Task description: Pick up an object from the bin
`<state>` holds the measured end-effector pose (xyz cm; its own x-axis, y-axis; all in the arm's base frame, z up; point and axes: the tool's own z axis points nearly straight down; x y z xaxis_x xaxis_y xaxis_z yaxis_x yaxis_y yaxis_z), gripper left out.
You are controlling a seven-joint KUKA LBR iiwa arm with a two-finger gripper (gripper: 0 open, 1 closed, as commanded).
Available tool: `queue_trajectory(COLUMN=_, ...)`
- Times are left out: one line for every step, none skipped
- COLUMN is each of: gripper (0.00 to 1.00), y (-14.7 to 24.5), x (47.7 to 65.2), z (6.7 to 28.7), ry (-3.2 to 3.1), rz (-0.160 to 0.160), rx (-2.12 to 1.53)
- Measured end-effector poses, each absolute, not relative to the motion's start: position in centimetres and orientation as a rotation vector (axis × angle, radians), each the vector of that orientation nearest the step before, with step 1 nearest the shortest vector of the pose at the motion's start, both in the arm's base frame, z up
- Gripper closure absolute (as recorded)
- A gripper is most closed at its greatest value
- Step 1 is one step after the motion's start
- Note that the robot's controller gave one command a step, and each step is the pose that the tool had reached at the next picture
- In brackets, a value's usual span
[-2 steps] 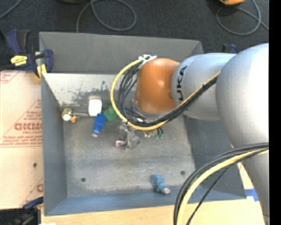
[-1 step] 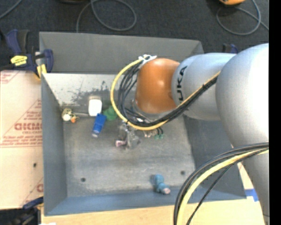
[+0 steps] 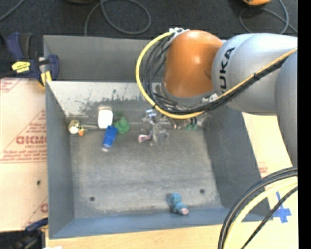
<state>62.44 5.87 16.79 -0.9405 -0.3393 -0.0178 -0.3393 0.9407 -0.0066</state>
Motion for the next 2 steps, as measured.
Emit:
queue_trajectory(gripper=1.00, y=5.9, x=62.4, z=16.8, ry=3.076, rz=-0.005, rx=-0.537)
queue_trajectory(gripper=1.00, y=5.5, x=62.4, z=21.5, ry=3.083, rz=-0.006, rx=-0.523)
